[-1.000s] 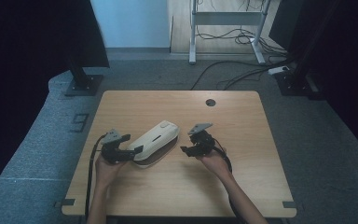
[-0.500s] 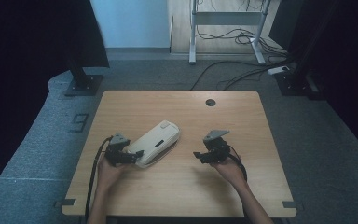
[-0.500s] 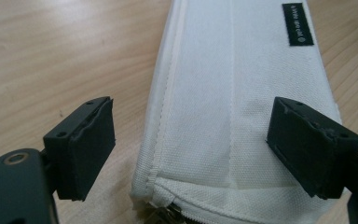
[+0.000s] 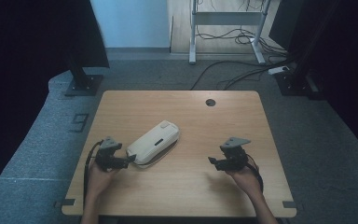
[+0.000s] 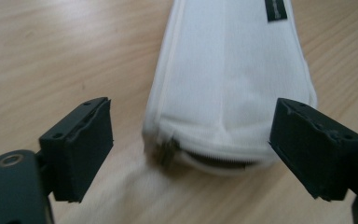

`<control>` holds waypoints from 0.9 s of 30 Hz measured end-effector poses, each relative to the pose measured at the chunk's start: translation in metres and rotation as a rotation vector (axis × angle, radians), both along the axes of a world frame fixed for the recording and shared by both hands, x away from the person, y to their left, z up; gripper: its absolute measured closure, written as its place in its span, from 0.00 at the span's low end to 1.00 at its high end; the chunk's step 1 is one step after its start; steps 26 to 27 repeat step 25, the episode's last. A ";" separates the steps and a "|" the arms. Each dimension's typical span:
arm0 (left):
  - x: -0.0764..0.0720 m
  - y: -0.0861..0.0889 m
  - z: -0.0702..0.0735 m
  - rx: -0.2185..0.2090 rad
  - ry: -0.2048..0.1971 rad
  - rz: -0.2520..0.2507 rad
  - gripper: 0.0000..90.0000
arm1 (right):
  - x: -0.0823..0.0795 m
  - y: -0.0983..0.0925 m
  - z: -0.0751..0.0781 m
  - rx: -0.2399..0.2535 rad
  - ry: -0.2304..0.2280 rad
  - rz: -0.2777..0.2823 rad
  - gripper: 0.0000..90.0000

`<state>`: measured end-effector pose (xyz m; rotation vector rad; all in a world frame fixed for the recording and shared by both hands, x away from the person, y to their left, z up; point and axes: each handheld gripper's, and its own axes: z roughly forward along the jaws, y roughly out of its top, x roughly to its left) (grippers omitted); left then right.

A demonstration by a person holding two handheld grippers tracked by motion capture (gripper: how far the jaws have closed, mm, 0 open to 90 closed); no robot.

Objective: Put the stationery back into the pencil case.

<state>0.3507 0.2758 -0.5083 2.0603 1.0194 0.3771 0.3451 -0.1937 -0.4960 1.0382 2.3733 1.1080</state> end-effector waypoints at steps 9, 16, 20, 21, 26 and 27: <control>-0.022 0.013 -0.021 0.068 0.017 0.019 0.06 | -0.016 -0.024 -0.020 -0.030 -0.003 -0.080 0.15; -0.021 0.010 -0.039 0.148 0.073 0.008 0.00 | -0.021 -0.037 -0.047 -0.041 0.026 -0.133 0.05; -0.020 0.009 -0.039 0.147 0.074 0.009 0.00 | -0.022 -0.040 -0.059 -0.052 0.047 -0.140 0.00; -0.020 0.009 -0.039 0.147 0.075 0.008 0.00 | -0.021 -0.041 -0.060 -0.044 0.057 -0.149 0.00; -0.021 0.008 -0.039 0.148 0.076 0.026 0.00 | -0.022 -0.041 -0.061 -0.046 0.054 -0.166 0.00; -0.021 0.008 -0.039 0.148 0.076 0.026 0.00 | -0.022 -0.041 -0.061 -0.046 0.054 -0.166 0.00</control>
